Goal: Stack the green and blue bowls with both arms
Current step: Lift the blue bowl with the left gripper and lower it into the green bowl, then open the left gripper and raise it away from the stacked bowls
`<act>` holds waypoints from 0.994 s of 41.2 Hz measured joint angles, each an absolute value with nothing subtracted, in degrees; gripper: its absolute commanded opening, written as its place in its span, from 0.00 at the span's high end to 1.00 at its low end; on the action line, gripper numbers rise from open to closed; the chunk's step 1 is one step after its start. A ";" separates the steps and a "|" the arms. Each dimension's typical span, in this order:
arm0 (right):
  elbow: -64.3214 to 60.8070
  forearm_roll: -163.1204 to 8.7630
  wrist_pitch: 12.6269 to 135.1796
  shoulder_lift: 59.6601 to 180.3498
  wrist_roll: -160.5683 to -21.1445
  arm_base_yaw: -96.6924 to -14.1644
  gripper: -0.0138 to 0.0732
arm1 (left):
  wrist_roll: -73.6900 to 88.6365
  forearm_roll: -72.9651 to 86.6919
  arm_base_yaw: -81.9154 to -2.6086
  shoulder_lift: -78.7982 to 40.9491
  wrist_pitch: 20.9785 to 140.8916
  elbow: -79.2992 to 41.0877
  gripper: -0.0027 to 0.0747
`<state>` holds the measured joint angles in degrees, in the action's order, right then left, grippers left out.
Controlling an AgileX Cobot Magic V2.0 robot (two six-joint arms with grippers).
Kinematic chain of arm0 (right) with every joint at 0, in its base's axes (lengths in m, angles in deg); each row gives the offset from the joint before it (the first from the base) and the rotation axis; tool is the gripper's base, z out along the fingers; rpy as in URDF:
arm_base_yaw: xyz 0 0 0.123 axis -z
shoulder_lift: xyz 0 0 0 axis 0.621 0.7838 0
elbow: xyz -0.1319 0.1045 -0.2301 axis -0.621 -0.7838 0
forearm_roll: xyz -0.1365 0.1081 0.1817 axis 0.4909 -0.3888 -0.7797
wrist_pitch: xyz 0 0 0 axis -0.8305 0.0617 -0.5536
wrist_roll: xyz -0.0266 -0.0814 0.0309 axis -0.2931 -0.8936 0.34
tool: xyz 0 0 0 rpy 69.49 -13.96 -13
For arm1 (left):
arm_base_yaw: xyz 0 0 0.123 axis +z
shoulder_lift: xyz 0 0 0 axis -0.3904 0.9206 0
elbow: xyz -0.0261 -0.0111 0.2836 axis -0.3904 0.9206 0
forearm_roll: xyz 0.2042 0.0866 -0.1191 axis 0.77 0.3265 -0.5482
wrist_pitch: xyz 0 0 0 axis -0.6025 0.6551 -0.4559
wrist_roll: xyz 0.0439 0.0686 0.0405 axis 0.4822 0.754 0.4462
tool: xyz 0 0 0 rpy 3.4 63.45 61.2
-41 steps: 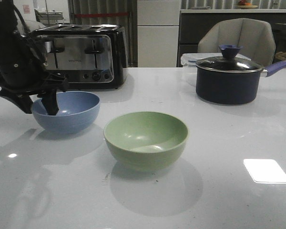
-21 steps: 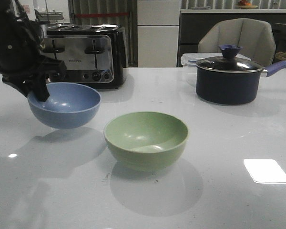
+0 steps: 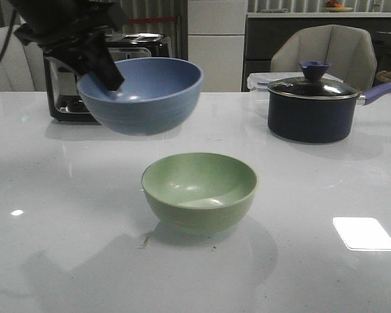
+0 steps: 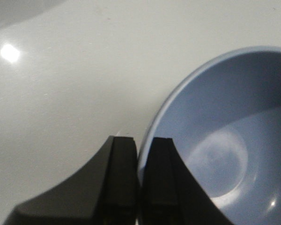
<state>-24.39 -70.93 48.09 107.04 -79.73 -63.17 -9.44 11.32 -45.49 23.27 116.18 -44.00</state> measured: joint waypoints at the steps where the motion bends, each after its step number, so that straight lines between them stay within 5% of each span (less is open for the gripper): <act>1: -24.39 -70.93 48.09 107.04 -79.73 -63.17 0.36 | -9.28 11.42 -46.00 23.37 116.03 -44.00 0.85; 29: -24.39 -70.93 48.09 107.04 -79.73 -63.17 0.36 | -8.60 12.97 -54.45 32.85 109.84 -44.00 0.84; 32: -24.39 -70.93 48.09 107.04 -79.73 -63.17 0.36 | -8.60 12.97 -54.45 33.90 109.55 -44.00 0.77; 37: -24.39 -70.93 48.09 107.04 -79.73 -63.17 0.36 | -8.60 12.87 -54.45 34.57 109.42 -44.00 0.47; 41: -24.39 -70.93 48.09 107.04 -79.82 -63.17 0.36 | -8.60 12.21 -54.45 34.57 109.42 -44.00 0.33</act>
